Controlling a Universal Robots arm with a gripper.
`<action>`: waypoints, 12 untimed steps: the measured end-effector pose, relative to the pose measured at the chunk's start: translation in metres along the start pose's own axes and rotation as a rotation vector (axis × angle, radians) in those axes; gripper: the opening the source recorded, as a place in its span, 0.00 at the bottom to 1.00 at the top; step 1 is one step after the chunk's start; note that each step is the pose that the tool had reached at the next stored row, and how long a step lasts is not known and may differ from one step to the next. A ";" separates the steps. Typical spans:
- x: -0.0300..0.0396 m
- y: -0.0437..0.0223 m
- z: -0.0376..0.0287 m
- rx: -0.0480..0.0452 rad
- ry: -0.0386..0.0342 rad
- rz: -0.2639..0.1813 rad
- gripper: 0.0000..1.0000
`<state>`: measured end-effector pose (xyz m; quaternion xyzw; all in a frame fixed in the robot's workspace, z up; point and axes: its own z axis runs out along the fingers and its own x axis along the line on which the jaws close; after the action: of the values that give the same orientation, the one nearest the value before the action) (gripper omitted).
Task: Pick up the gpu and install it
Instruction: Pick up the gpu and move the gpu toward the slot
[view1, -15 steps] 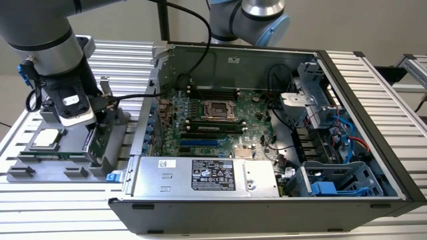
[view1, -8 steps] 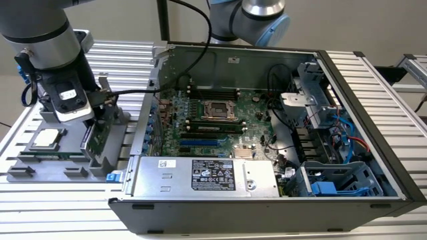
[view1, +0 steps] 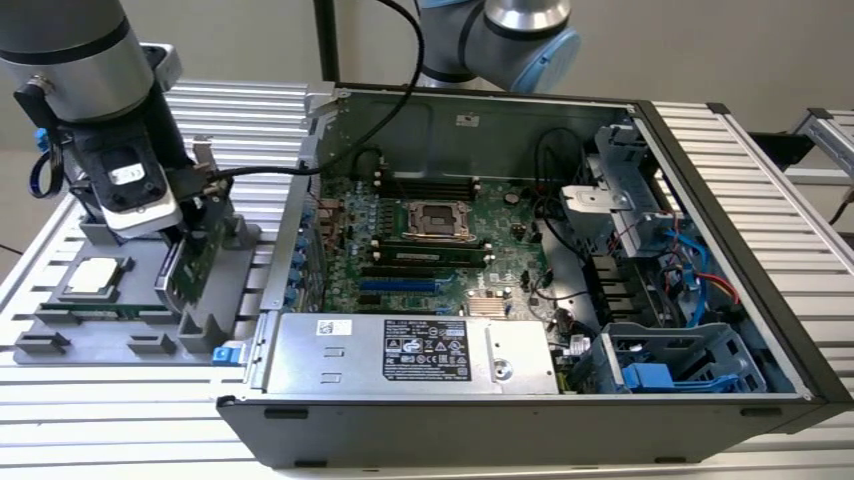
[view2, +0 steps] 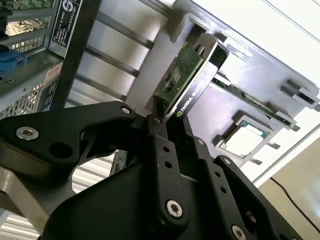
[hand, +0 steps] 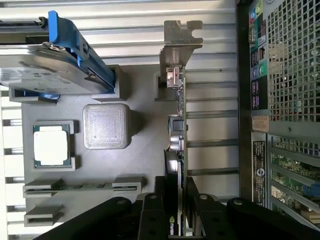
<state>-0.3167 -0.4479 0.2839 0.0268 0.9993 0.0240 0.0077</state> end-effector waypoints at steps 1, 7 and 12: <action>0.0000 0.0001 -0.0016 -0.0001 0.0000 0.000 0.00; -0.0002 0.0003 -0.0058 -0.0004 -0.0003 0.000 0.00; -0.0002 0.0003 -0.0068 -0.0001 -0.0001 0.000 0.00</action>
<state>-0.3166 -0.4480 0.2907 0.0267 0.9993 0.0240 0.0078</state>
